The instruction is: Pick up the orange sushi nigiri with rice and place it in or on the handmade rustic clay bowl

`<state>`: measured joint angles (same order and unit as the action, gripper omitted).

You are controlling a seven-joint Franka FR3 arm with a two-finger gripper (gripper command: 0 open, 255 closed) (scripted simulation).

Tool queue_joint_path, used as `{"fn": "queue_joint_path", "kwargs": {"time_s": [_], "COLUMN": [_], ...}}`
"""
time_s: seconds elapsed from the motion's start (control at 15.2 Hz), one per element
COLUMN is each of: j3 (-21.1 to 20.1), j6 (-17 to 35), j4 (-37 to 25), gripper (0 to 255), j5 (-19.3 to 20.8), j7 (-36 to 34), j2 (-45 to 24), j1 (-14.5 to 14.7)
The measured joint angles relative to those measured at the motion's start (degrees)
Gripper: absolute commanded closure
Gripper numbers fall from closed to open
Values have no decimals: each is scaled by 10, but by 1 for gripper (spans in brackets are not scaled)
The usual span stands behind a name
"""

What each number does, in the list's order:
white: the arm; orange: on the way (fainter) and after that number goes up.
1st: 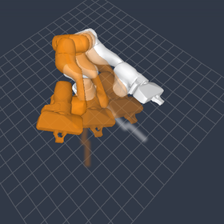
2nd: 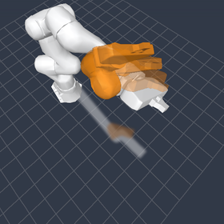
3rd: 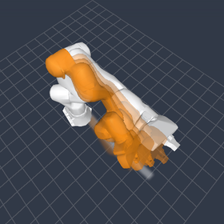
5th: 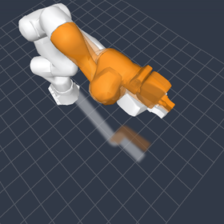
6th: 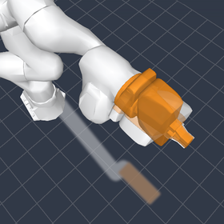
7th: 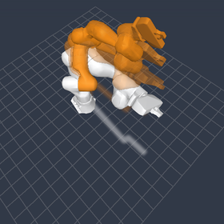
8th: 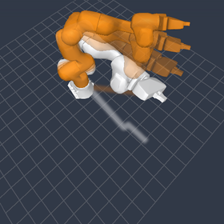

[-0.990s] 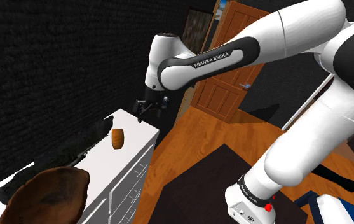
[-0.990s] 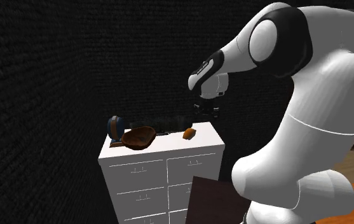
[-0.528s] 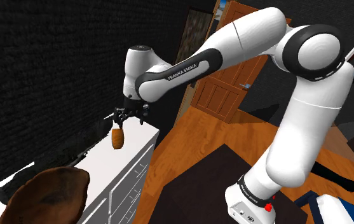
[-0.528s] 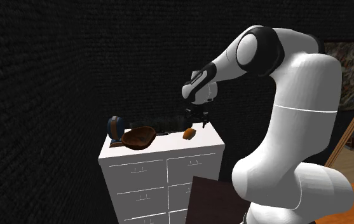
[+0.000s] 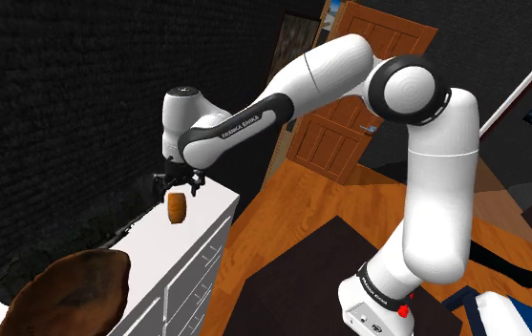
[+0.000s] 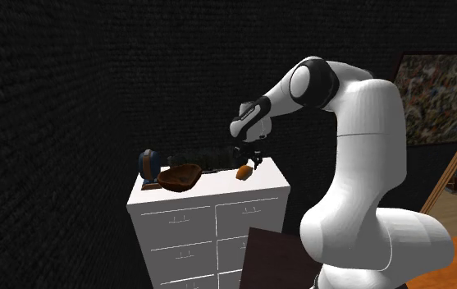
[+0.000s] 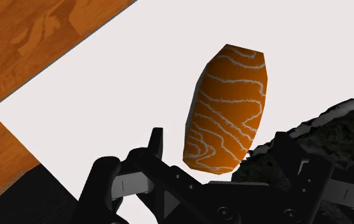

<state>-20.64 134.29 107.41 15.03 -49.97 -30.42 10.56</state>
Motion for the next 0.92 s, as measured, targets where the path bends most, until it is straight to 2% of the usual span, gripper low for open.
{"fn": "queue_joint_path", "kwargs": {"time_s": [0.33,0.73,0.79,0.92], "j3": [9,11,11,11], "j6": [24,29,29,29], "j4": [-2,-2,-2,-3], "gripper": [0,0,255,255], "j5": [12,15,15,15], "j7": [-9,-10,-10,-11], "j2": [-27,-32,-32,-32], "j1": [7,9,9,9]}}
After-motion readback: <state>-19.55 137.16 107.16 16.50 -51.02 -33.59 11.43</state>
